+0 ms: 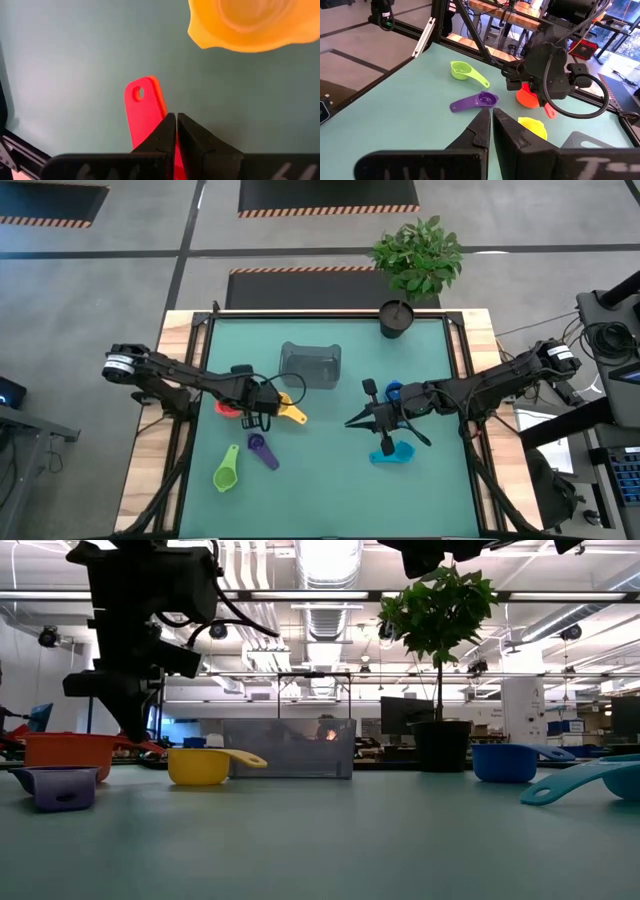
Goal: Nest measuring cups in basket
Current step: Stack the red measuring cup into the orange measuring cup, then stack the blue measuring cup into the red measuring cup
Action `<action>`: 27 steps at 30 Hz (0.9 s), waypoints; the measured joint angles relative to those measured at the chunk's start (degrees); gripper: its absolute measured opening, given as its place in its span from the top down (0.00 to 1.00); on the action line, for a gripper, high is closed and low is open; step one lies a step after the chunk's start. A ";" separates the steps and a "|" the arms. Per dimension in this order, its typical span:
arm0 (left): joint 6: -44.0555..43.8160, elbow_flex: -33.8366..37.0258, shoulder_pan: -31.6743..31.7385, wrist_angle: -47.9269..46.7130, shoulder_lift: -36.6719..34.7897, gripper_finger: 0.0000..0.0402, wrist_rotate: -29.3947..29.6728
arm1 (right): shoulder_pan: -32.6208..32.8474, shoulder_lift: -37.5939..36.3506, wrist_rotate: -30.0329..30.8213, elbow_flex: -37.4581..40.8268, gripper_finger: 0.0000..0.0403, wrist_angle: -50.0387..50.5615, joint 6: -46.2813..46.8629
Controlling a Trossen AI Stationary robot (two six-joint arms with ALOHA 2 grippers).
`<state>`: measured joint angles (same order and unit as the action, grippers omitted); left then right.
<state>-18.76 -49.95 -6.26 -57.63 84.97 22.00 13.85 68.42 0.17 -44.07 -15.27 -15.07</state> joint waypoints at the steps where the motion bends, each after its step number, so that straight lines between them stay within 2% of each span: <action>1: -0.07 0.00 0.00 0.00 -0.22 1.00 0.00 | 0.01 0.00 0.02 0.00 0.98 -0.01 -0.01; 9: -2.38 -3.46 -1.46 2.17 -4.93 1.00 0.00 | 0.00 0.00 0.01 0.00 0.98 0.12 1.37; 16: -2.69 -3.24 -7.82 19.77 -13.84 1.00 0.00 | 0.00 0.00 0.02 0.00 0.98 3.08 6.91; 21: 1.09 -2.88 -13.07 32.54 -17.01 1.00 0.65 | 0.01 0.00 0.01 0.00 0.98 3.54 13.00; 23: 5.01 -2.52 -15.58 37.01 -17.05 1.00 3.88 | 0.00 0.00 0.02 0.00 0.98 4.89 15.70; 27: 11.70 -1.34 -21.29 42.94 -16.30 1.00 15.05 | 0.00 0.00 1.56 0.00 0.98 7.61 21.60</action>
<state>-7.06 -51.29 -27.55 -14.68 68.67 37.05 13.85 68.42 1.73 -44.07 -7.66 6.52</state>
